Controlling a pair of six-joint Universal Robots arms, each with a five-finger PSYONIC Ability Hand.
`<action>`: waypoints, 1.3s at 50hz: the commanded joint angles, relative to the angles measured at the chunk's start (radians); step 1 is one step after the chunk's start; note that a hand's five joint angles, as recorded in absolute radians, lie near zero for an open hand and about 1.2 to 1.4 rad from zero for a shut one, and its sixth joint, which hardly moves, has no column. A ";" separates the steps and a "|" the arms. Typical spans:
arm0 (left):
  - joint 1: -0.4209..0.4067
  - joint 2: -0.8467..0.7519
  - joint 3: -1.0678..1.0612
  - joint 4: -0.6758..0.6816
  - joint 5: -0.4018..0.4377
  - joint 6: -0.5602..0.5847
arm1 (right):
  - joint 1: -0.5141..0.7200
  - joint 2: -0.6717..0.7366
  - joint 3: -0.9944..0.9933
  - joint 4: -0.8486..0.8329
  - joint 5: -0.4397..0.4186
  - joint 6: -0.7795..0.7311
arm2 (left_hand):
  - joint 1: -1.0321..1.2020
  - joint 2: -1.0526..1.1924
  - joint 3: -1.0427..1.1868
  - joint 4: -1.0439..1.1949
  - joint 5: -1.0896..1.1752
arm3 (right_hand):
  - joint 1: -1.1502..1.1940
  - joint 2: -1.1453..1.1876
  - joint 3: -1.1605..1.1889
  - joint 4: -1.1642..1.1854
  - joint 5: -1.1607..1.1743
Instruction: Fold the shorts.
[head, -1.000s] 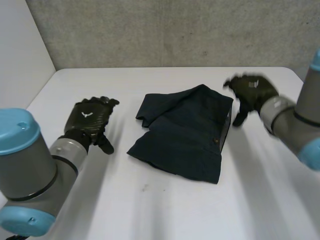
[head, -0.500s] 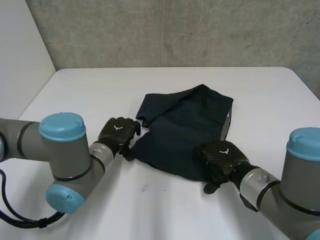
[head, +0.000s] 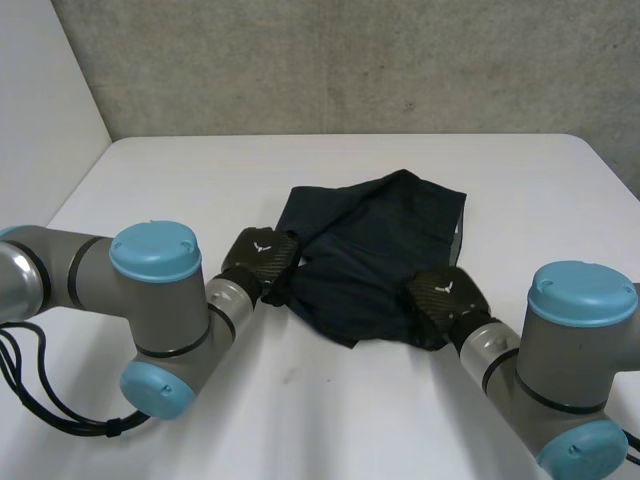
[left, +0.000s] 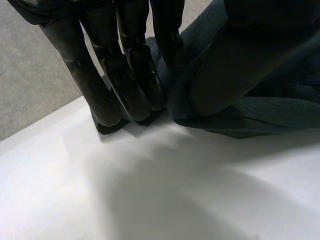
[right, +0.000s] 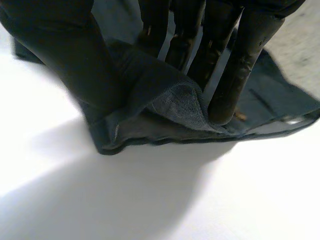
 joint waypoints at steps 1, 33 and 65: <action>-0.012 0.131 -0.008 -0.017 -0.009 0.006 | -0.007 -0.073 -0.022 -0.014 0.009 -0.016 | 0.306 0.204 0.209 0.194 0.250 | 0.432 0.247 0.235 0.214 0.268; -0.073 0.217 -0.080 -0.106 -0.264 0.173 | -0.026 -0.168 -0.068 0.103 0.007 -0.114 | -0.583 -0.685 -0.680 -0.696 -0.639 | 0.432 0.247 0.235 0.214 0.268; 0.088 0.118 -0.132 -0.199 -0.233 -0.302 | -0.041 -0.154 -0.049 0.083 0.004 -0.107 | -0.408 -0.509 -0.504 -0.520 -0.464 | 0.432 0.247 0.235 0.214 0.268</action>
